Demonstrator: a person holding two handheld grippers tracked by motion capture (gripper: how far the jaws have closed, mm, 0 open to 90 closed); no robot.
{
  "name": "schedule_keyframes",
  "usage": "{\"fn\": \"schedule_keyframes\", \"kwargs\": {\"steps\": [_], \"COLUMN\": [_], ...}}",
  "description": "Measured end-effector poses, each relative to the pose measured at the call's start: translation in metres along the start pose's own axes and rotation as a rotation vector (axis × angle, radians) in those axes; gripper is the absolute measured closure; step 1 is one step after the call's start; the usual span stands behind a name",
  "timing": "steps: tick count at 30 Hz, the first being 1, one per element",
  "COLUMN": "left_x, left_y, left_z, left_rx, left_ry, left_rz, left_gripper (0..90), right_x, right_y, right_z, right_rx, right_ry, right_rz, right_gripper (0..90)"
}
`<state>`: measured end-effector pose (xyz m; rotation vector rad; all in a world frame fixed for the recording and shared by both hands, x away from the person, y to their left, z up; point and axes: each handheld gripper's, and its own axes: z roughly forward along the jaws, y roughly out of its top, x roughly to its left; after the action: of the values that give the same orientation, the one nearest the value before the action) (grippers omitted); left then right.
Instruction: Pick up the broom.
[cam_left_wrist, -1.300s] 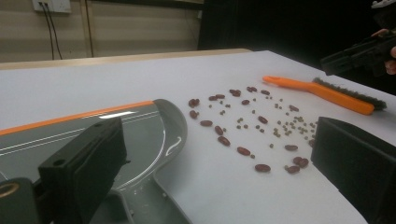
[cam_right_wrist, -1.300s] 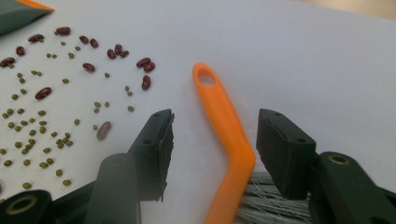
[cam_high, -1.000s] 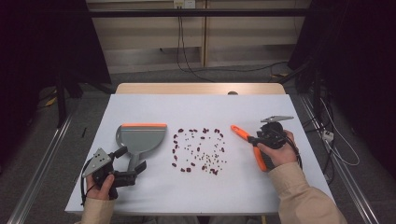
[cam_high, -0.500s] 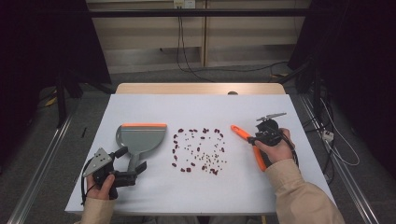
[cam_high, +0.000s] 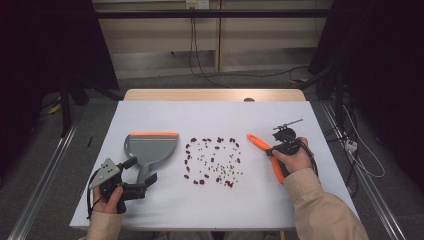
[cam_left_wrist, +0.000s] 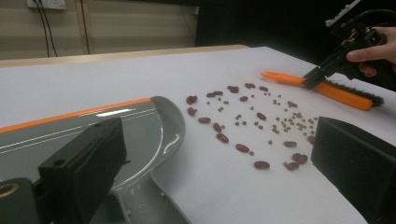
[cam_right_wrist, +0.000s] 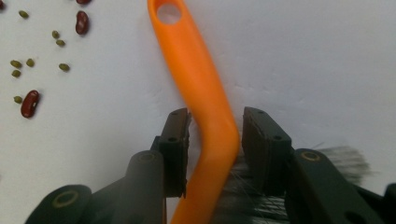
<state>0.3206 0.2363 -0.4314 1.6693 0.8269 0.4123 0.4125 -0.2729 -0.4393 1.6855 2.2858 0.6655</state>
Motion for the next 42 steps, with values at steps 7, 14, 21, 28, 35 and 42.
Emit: {"fn": "schedule_keyframes", "kwargs": {"steps": [7, 14, 21, 28, 35, 42], "left_x": [-0.001, -0.002, -0.002, -0.001, -0.001, -0.007], "left_y": [0.0, 0.001, 0.001, 0.001, 0.002, 0.006], "left_z": [0.001, 0.003, 0.003, 0.003, 0.002, 0.004], "left_rx": [0.001, 0.005, 0.005, 0.007, 0.0, 0.0], "left_ry": [0.003, 0.003, 0.001, 0.003, 0.008, 0.008], "left_rz": [0.005, 0.012, 0.012, 0.012, 0.005, 0.034], "left_gripper": [3.1, 3.1, 3.1, 3.1, 3.1, 3.0], "right_x": [0.003, 0.002, 0.002, 0.002, -0.001, -0.005], "right_y": [0.004, 0.011, 0.012, 0.012, 0.01, -0.001], "right_z": [0.003, 0.005, 0.005, 0.003, -0.01, -0.035], "right_rx": [0.03, 0.083, 0.088, 0.083, -0.002, -0.22], "right_ry": [-0.028, -0.027, -0.025, -0.018, 0.01, 0.086], "right_rz": [0.01, 0.028, 0.012, 0.009, 0.011, 0.04], "right_gripper": [65.6, 69.4, 69.7, 69.9, 70.1, 70.3]}}
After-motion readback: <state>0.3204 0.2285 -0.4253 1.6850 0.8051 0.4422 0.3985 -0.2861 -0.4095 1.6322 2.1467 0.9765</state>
